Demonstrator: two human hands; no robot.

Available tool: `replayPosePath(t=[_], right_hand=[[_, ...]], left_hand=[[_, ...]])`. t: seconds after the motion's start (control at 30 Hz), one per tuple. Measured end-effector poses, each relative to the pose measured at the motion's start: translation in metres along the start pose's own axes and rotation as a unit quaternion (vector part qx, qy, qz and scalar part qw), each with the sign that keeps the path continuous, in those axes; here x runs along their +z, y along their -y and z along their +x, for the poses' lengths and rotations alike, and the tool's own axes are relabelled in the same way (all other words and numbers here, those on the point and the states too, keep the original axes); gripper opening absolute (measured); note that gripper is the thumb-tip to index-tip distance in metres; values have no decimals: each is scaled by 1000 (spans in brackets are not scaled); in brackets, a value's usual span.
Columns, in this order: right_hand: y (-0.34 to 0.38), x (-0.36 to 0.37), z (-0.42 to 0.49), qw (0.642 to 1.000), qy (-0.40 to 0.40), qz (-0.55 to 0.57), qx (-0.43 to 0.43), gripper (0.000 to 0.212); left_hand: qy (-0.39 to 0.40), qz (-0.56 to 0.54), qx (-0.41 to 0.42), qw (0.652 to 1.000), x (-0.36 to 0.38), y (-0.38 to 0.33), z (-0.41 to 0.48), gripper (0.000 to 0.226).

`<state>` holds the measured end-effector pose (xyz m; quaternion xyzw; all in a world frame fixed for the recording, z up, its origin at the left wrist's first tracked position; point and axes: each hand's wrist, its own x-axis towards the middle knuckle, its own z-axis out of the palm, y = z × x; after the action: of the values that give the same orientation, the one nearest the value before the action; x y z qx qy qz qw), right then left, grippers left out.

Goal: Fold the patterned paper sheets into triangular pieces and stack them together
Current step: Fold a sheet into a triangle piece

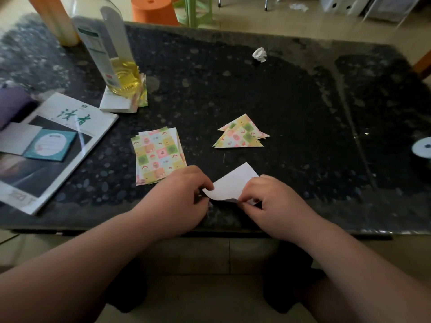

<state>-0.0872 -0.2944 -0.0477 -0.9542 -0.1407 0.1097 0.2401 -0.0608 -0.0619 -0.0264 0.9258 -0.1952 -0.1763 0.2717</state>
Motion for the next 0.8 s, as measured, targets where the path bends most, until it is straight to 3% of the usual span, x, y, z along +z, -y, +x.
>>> replayPosePath(t=[0.1, 0.23, 0.43, 0.53, 0.7, 0.8], right_hand=[[2, 0, 5, 998, 16, 48, 45, 8], [4, -5, 9, 986, 42, 104, 122, 6], [8, -5, 17, 971, 4, 134, 200, 8], [8, -7, 21, 964, 2, 150, 219, 8], [10, -6, 22, 970, 30, 117, 213, 8], [10, -11, 19, 973, 54, 120, 192, 9]], left_hand=[[16, 35, 21, 999, 14, 8, -3, 32], [-16, 10, 4, 1000, 18, 15, 5, 20], [-6, -13, -9, 1000, 17, 13, 14, 20], [12, -31, -11, 999, 14, 13, 16, 30], [117, 37, 37, 992, 4, 12, 17, 55], [108, 105, 66, 986, 9, 10, 15, 70]])
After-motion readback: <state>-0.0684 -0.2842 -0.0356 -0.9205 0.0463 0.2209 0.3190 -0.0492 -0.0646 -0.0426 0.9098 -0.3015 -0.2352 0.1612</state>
